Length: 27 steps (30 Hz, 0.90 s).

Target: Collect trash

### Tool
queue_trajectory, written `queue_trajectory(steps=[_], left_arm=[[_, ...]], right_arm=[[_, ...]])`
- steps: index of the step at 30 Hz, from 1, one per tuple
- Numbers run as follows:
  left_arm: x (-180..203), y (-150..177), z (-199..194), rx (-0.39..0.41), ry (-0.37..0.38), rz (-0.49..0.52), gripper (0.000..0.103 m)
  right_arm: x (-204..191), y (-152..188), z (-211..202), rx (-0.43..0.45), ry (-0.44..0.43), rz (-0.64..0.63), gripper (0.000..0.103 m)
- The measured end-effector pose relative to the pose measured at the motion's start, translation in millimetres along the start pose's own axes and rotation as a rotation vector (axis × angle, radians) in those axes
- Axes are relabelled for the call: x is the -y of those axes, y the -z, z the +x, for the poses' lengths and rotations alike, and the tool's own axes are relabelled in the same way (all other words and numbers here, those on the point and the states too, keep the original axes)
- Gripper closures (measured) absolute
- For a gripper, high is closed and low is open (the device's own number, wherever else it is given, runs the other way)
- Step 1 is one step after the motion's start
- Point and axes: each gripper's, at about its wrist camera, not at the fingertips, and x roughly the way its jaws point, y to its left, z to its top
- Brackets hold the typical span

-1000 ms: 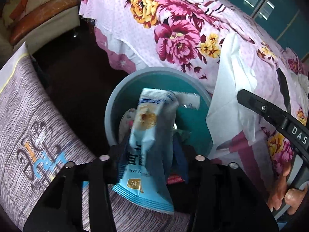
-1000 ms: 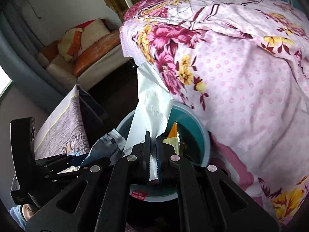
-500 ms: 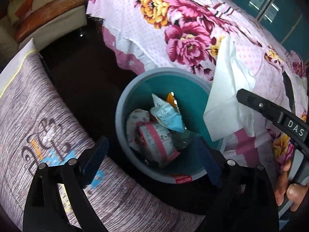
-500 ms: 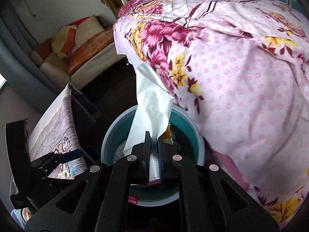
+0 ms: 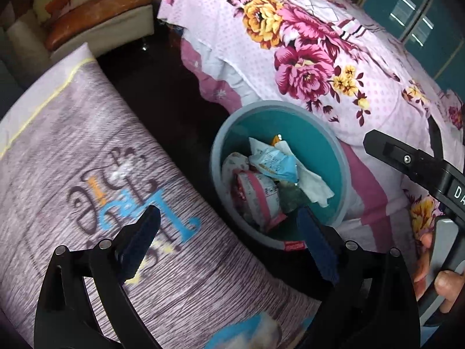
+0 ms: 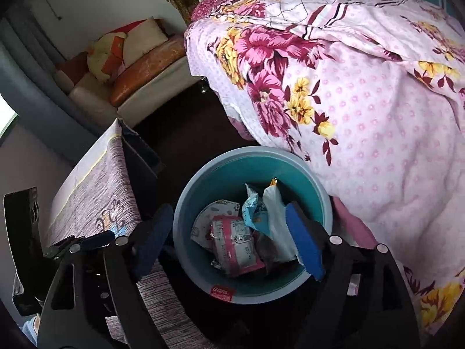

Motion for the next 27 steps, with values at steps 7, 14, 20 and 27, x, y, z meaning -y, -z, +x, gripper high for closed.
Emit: queue_trajectory(steps=[7,14,20,27], left_arm=[[-8,12,-29,0.042,-0.027,-0.011,0.006],[-26,26,-54,0.074,-0.032,-0.057,0.004],[-41,41,-72,0.095,-0.035,-0.093,0.004],[-52,58,-87,0.117,-0.054,-0.125,0.004]], right_arm=[[-23,9,-14,-0.006,-0.004,-0.066,0.016],[-51,19,-34,0.031,0.011,-0.127,0.011],[-73,25,-49,0.042,0.034,-0.161,0.008],[-91,36,-63,0.032,0.057,-0.202,0.007]])
